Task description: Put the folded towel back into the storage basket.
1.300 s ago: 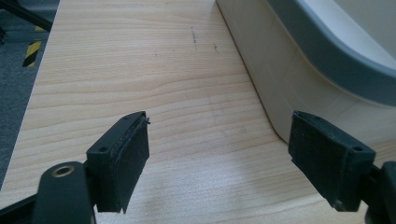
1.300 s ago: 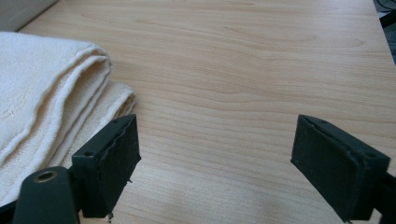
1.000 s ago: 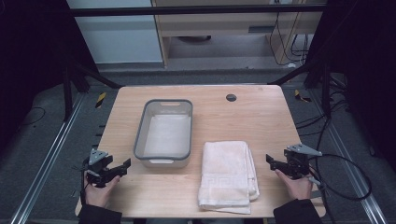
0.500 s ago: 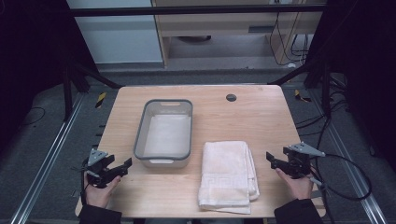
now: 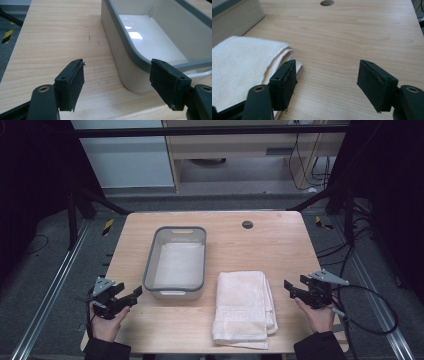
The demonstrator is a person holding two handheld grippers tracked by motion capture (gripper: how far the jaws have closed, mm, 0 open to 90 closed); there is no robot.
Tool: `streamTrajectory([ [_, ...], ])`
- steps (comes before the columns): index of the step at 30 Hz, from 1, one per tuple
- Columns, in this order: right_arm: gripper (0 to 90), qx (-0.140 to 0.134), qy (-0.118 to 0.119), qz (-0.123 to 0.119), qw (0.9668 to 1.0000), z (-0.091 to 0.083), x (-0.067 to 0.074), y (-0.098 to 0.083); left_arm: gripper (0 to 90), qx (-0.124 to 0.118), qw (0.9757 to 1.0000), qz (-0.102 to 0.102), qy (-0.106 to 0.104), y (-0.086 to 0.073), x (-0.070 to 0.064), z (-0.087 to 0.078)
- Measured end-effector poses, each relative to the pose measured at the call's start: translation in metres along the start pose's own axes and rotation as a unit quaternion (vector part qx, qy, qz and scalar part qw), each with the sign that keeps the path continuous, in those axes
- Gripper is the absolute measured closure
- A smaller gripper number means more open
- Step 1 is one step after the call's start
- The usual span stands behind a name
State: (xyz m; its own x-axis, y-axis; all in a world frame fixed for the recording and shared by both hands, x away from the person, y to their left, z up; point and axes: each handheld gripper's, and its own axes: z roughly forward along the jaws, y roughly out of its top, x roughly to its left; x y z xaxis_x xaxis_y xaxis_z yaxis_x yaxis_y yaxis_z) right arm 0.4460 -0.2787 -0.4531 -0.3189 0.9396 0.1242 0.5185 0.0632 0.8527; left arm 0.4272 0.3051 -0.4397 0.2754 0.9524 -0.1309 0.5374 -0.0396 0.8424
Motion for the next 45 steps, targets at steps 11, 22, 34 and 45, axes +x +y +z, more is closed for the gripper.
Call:
streamTrajectory([
  [11, 35.2, -0.005, 0.009, 0.002, 0.9999, -0.002, 0.004, 0.013, 29.5, -0.011, 0.9997, 0.011, -0.019, 0.013, -0.015, -0.001],
  [22, 34.8, -0.02, 0.014, 0.006, 0.9997, -0.003, 0.006, 0.024, 31.8, -0.022, 0.9989, 0.019, -0.038, 0.027, -0.031, -0.004],
  [34, 31.5, -0.03, 0.024, 0.011, 0.9992, 0.0, 0.009, 0.031, 34.5, -0.03, 0.9977, 0.028, -0.054, 0.037, -0.049, -0.006],
  [45, 32.1, -0.023, 0.029, -0.013, 0.9992, 0.007, 0.018, 0.037, 34.6, -0.036, 0.9957, 0.046, -0.072, 0.044, -0.073, -0.003],
])
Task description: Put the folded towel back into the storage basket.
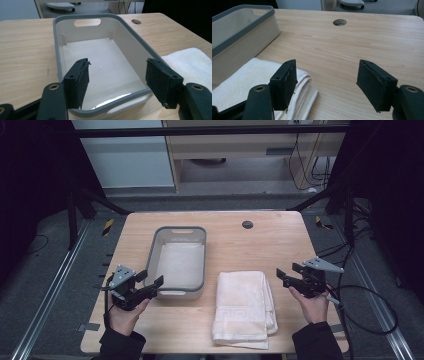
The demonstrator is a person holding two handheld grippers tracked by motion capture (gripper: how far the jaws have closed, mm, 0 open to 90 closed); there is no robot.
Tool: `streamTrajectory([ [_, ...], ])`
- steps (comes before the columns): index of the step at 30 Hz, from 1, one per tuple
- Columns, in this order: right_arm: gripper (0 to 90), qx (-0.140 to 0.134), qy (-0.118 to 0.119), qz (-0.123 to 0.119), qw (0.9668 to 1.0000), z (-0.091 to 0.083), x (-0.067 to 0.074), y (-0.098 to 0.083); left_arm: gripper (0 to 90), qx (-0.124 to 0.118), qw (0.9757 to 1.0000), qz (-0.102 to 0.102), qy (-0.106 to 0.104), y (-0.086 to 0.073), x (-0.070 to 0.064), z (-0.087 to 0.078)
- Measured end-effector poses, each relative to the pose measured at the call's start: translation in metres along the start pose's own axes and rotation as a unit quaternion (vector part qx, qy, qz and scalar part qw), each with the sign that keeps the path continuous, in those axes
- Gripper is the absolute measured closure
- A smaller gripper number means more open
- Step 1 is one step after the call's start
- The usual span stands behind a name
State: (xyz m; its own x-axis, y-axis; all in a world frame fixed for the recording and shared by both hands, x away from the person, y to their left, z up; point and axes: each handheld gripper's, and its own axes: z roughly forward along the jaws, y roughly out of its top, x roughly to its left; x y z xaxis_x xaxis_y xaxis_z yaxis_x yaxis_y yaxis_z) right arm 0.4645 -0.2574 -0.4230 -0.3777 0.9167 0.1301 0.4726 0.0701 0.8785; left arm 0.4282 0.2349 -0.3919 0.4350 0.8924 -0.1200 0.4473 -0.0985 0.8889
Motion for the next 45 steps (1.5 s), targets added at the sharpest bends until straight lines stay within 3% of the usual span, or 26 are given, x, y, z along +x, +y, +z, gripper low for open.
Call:
streamTrajectory([
  [13, 30.2, -0.002, 0.01, -0.015, 0.9998, 0.007, 0.009, 0.007, 34.3, 0.003, 0.9996, 0.014, -0.023, 0.001, -0.022, 0.011],
  [26, 28.8, 0.001, 0.03, 0.0, 0.9996, 0.014, 0.013, 0.005, 34.2, 0.016, 0.9983, 0.031, -0.047, -0.005, -0.048, 0.026],
  [45, 26.3, 0.038, 0.042, -0.018, 0.9982, 0.028, 0.022, -0.003, 34.3, 0.048, 0.9937, 0.065, -0.078, -0.025, -0.083, 0.037],
])
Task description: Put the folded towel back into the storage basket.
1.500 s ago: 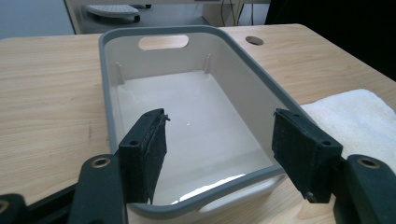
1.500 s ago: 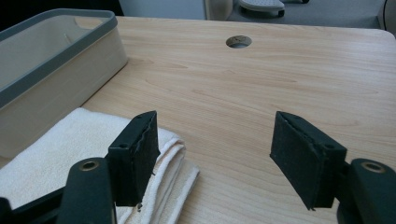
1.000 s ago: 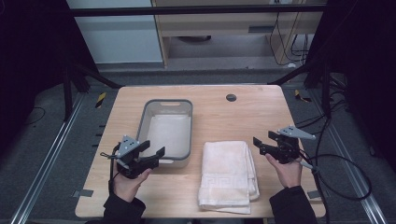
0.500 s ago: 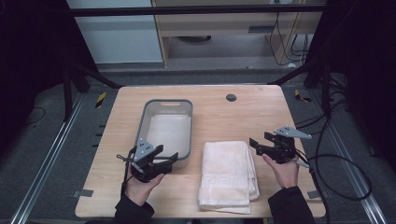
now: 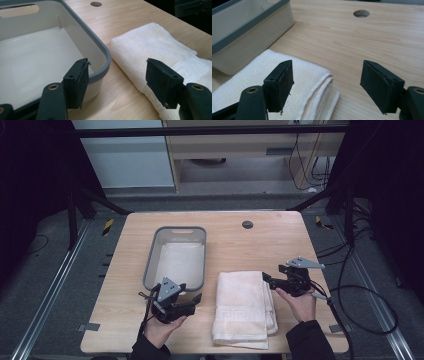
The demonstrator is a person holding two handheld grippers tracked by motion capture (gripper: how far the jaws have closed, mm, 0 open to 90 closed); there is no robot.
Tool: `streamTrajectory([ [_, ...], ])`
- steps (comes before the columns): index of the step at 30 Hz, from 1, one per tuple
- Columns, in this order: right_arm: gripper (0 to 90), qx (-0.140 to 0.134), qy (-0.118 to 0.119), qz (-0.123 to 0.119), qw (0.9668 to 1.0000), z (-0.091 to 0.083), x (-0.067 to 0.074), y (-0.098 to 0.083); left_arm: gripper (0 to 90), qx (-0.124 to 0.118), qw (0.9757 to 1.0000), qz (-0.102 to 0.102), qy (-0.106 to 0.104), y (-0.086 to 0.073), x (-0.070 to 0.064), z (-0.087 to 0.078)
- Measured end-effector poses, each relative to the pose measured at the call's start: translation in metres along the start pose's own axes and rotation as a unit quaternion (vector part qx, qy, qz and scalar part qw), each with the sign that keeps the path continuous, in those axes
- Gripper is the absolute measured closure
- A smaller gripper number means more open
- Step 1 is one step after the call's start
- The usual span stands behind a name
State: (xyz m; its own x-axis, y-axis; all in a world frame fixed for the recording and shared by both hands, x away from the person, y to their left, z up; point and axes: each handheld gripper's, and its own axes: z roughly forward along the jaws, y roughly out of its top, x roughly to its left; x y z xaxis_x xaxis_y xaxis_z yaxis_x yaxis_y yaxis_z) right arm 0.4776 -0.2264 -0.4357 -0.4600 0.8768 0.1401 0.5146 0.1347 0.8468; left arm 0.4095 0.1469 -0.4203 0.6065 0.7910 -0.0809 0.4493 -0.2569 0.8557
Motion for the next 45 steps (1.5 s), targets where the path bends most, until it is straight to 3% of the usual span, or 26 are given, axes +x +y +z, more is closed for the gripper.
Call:
streamTrajectory([
  [15, 26.3, 0.034, 0.001, -0.015, 0.9993, 0.015, 0.005, -0.007, 35.1, 0.042, 0.9986, 0.018, -0.025, -0.016, -0.022, 0.022],
  [24, 26.3, 0.056, 0.003, -0.016, 0.9983, 0.025, 0.007, -0.012, 34.6, 0.054, 0.9977, 0.023, -0.035, -0.021, -0.031, 0.032],
  [33, 27.4, 0.076, 0.007, -0.016, 0.997, 0.036, 0.008, -0.017, 33.6, 0.083, 0.995, 0.034, -0.045, -0.027, -0.046, 0.051],
  [45, 30.2, 0.102, 0.01, -0.017, 0.9946, 0.05, 0.009, -0.025, 32.4, 0.116, 0.9915, 0.038, -0.045, -0.04, -0.055, 0.069],
])
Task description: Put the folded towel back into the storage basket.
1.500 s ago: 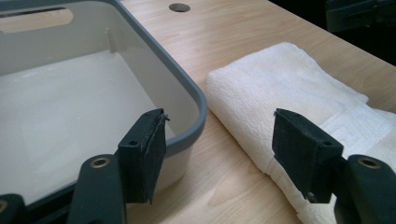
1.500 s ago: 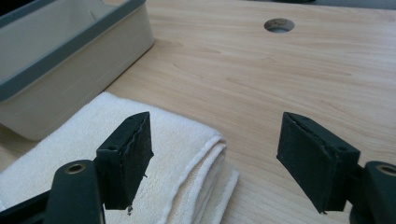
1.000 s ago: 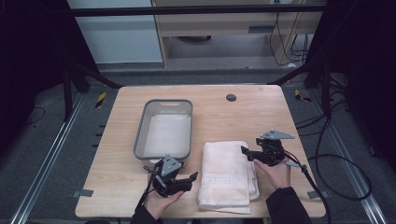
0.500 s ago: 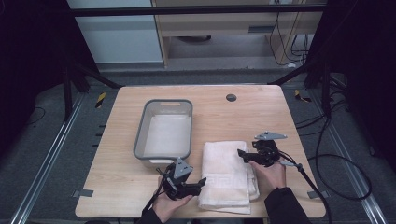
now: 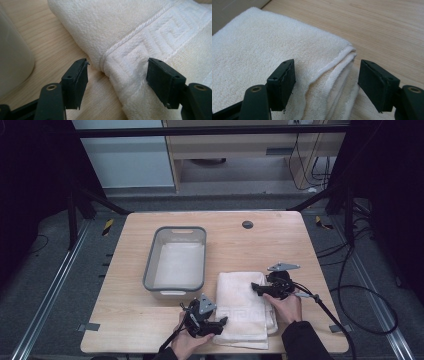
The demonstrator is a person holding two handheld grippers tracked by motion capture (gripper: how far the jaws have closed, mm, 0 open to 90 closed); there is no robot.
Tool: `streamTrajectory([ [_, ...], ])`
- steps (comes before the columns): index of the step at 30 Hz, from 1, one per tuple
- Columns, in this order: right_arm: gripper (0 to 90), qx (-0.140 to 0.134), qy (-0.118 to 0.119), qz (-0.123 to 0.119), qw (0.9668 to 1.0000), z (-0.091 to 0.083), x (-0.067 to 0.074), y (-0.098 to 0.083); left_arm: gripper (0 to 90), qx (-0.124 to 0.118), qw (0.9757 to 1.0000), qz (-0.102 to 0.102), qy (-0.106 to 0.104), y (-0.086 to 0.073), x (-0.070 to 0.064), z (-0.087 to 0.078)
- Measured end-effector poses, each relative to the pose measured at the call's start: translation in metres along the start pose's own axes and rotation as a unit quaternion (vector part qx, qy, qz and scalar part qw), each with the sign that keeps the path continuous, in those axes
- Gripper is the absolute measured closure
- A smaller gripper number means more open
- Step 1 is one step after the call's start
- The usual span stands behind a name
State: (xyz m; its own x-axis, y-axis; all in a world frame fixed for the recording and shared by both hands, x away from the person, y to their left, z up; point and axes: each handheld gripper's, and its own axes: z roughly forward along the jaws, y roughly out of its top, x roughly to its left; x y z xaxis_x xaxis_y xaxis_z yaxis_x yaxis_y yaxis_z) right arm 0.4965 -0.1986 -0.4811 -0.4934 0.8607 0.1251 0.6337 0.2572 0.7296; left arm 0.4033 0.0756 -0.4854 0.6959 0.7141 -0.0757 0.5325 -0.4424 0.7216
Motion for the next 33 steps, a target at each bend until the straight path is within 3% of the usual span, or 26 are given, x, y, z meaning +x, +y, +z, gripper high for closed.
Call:
streamTrajectory([
  [7, 33.0, 0.006, 0.012, 0.015, 0.9998, 0.004, -0.002, -0.003, 32.4, 0.008, 0.9999, -0.006, -0.003, -0.002, 0.002, 0.005],
  [9, 33.1, 0.011, 0.024, 0.04, 0.9989, 0.005, -0.005, -0.005, 32.8, 0.011, 0.9998, -0.012, -0.008, -0.002, 0.002, 0.006],
  [15, 35.6, 0.015, 0.028, 0.042, 0.9986, 0.007, -0.005, -0.006, 34.5, 0.019, 0.9994, -0.026, -0.016, -0.002, 0.004, 0.01],
  [22, 42.7, 0.018, 0.039, 0.045, 0.998, 0.008, -0.005, -0.006, 40.2, 0.024, 0.9984, -0.037, -0.035, -0.001, 0.004, 0.013],
  [33, 61.5, 0.032, 0.062, 0.062, 0.9957, 0.007, -0.005, -0.002, 55.0, 0.033, 0.9964, -0.043, -0.066, 0.002, 0.005, 0.014],
])
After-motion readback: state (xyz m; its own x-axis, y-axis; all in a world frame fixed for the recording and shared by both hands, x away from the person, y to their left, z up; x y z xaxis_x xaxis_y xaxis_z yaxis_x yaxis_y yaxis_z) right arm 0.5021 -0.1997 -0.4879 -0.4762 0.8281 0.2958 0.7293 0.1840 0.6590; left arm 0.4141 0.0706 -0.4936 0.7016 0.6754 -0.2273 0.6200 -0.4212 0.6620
